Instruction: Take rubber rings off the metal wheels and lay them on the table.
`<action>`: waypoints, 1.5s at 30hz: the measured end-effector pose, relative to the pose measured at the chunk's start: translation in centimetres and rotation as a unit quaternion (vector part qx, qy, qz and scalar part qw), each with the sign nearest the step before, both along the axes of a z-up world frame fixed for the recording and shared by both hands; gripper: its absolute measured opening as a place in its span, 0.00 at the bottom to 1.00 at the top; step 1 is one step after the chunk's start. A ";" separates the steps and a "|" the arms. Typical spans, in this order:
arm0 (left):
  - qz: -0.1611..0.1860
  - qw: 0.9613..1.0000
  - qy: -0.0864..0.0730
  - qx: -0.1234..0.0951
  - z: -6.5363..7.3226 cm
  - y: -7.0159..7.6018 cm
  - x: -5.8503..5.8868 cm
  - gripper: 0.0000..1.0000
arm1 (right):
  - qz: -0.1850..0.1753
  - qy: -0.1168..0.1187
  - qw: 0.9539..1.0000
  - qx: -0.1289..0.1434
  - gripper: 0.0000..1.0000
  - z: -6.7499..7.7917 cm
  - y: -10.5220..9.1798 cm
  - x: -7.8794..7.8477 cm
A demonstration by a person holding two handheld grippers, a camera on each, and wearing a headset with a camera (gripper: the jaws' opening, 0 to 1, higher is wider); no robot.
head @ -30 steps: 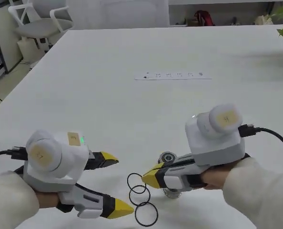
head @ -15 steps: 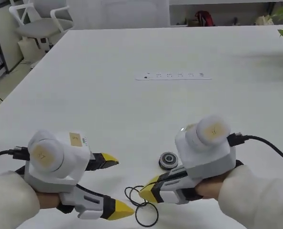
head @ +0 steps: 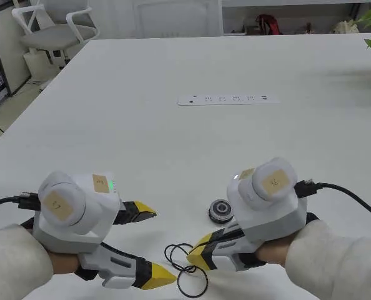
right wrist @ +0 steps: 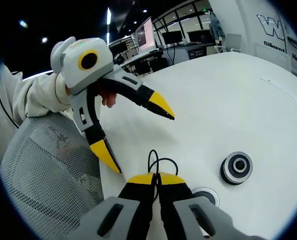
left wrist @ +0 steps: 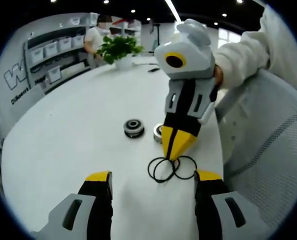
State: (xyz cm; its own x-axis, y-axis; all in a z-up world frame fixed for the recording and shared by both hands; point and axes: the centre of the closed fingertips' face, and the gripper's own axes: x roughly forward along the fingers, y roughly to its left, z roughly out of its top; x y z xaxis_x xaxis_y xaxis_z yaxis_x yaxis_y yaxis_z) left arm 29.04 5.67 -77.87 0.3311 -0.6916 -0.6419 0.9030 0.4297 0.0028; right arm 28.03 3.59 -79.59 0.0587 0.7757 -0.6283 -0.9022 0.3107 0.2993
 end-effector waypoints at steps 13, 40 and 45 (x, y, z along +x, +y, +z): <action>0.000 1.000 -0.003 0.005 -0.1 0.1 0.0 0.67 | -0.012 -0.007 1.000 0.002 0.00 0.3 -0.5 0.9; -0.001 1.000 -0.003 0.012 -0.2 0.3 0.0 0.66 | -0.067 -0.019 0.997 0.022 0.05 1.7 -2.2 3.8; -0.004 1.000 -0.001 0.015 -0.4 0.3 -0.1 0.66 | -0.088 -0.019 0.995 0.035 0.07 2.4 -2.8 4.8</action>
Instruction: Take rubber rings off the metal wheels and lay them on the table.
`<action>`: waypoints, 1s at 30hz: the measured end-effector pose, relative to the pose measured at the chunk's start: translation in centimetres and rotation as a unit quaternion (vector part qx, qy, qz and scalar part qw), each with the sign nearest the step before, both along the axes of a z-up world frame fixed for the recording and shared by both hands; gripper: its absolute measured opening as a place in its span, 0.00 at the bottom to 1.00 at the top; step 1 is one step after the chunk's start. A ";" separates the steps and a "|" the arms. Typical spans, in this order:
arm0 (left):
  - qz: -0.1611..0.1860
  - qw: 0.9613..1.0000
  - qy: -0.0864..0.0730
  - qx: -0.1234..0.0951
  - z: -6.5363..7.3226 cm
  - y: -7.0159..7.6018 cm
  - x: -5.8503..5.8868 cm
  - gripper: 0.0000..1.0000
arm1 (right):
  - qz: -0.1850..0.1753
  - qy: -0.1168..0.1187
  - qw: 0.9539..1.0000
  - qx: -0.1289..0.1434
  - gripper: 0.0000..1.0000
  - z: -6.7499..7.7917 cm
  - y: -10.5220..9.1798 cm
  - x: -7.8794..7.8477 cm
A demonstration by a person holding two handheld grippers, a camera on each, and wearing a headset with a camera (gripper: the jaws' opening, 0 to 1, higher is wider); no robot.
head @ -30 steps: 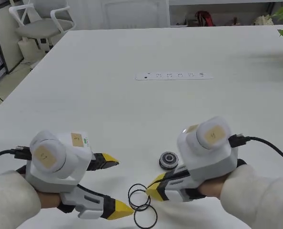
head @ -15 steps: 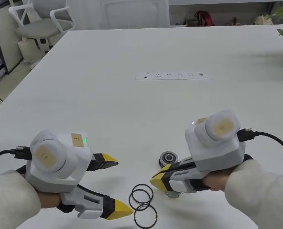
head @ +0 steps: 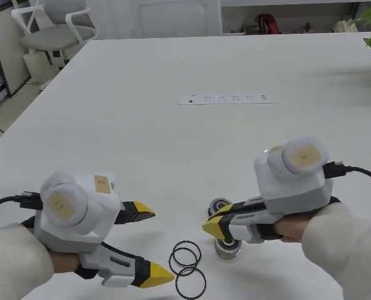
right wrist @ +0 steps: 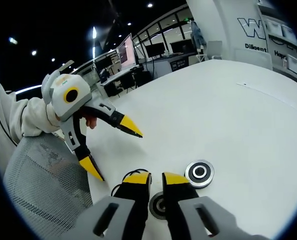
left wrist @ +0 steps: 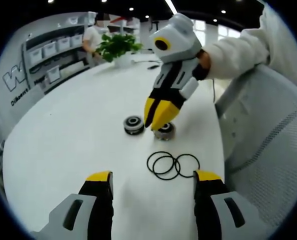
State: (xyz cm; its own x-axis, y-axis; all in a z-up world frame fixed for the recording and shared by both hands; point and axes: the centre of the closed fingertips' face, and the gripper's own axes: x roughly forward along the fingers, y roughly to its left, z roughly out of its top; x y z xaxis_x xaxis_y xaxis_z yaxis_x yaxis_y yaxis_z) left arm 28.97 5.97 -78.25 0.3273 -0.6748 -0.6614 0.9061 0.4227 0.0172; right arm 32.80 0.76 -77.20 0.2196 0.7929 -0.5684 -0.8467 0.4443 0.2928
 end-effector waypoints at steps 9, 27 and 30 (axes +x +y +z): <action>0.001 1.000 0.004 0.000 -0.2 0.1 0.0 0.66 | -0.046 0.001 0.999 0.025 0.08 1.2 -2.0 2.1; 0.023 1.000 -0.003 -0.010 0.7 0.4 0.8 0.66 | -0.106 0.005 0.994 0.032 0.16 0.7 -5.4 4.0; 0.033 0.999 -0.008 -0.022 1.4 0.3 1.2 0.65 | -0.100 0.011 0.995 0.024 0.18 0.1 -5.4 3.7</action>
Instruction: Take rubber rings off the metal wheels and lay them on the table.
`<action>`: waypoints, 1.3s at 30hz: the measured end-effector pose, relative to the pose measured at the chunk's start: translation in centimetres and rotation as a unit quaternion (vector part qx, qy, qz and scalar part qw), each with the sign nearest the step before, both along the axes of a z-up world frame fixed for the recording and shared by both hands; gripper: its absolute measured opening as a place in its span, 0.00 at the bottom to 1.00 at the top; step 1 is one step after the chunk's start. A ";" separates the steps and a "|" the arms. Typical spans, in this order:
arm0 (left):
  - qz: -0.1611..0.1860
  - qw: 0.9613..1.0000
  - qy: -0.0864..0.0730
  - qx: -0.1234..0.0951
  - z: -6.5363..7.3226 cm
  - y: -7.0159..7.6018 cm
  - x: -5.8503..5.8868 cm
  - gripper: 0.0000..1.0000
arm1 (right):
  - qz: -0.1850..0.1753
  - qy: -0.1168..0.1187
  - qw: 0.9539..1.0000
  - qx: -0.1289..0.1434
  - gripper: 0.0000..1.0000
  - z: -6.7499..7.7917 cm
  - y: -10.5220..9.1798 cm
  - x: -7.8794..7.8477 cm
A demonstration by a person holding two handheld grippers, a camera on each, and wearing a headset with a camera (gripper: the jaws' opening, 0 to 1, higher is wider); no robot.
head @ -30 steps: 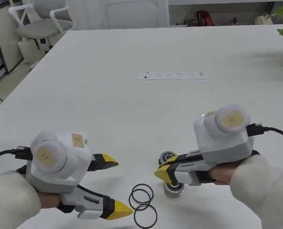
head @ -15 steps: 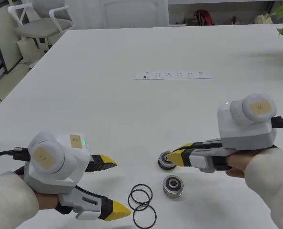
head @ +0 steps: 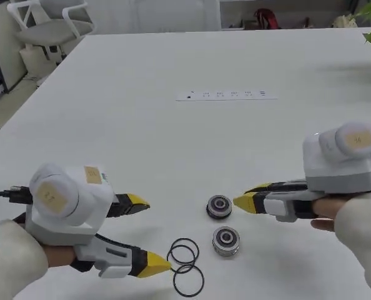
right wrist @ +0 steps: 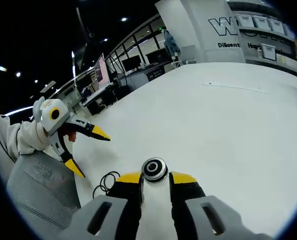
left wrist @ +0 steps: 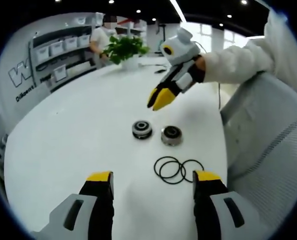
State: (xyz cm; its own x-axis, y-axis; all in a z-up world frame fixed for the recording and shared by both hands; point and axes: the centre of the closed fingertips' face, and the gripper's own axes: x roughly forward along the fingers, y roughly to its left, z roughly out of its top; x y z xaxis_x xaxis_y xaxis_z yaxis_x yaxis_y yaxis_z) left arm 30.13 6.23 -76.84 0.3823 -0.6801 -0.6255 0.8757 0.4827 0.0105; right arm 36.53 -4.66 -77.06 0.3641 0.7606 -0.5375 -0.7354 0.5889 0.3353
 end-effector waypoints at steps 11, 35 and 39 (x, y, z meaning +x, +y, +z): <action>-0.013 0.999 -0.027 -0.012 3.4 -2.1 0.7 0.62 | 0.009 0.008 1.000 -0.012 0.19 -1.0 -0.1 -0.3; -0.056 0.995 -0.072 -0.032 6.9 -7.0 5.5 0.55 | 0.026 -0.007 1.000 -0.013 0.24 -1.4 0.2 -0.5; -0.054 0.995 -0.081 -0.034 6.3 -7.5 6.2 0.49 | 0.035 -0.009 0.999 -0.020 0.25 -1.8 0.3 -0.8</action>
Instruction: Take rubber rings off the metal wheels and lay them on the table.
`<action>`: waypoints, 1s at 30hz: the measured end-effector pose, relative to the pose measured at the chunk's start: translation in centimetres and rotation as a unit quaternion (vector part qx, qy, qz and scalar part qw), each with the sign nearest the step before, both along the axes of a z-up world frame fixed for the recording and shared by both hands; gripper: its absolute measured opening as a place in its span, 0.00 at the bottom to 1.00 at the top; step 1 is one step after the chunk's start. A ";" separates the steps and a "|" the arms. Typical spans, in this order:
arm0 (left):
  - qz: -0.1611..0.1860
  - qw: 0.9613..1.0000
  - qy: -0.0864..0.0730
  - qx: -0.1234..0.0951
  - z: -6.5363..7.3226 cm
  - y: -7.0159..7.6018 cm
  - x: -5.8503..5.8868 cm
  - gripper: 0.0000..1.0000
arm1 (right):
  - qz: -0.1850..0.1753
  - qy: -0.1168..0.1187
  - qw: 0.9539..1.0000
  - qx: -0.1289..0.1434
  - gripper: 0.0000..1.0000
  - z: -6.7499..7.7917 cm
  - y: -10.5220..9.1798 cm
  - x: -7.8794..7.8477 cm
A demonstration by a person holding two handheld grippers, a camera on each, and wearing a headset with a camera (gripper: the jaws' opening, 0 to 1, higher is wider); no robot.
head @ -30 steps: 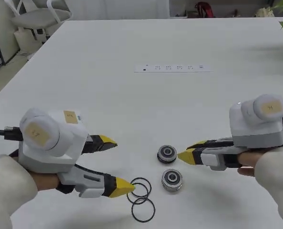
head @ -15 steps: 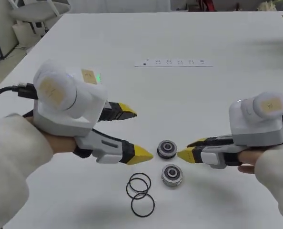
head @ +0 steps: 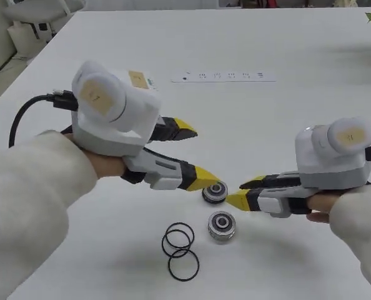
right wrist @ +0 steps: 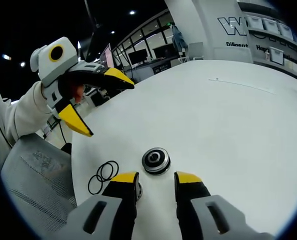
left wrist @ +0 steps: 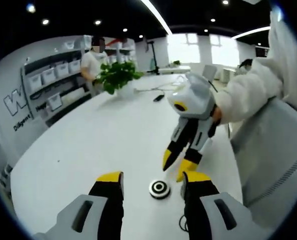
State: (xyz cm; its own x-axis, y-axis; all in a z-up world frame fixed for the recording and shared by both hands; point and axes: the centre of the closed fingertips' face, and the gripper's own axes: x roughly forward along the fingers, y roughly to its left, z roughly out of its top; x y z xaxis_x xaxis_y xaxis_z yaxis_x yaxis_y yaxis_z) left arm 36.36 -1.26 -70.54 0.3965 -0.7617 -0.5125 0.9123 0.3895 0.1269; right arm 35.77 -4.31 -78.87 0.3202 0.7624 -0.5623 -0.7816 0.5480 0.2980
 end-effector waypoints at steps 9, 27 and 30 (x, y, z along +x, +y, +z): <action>0.009 1.000 0.009 -0.005 -2.3 -0.2 0.7 0.38 | 0.011 -0.013 1.000 -0.012 0.29 -0.5 0.2 0.1; 0.032 0.998 0.046 0.017 -7.5 -0.9 0.9 0.23 | 0.013 -0.040 0.999 -0.031 0.25 -1.4 1.1 0.5; 0.035 0.998 0.049 0.010 -7.6 -1.2 1.0 0.21 | 0.012 -0.042 0.999 -0.032 0.24 -1.5 1.1 0.6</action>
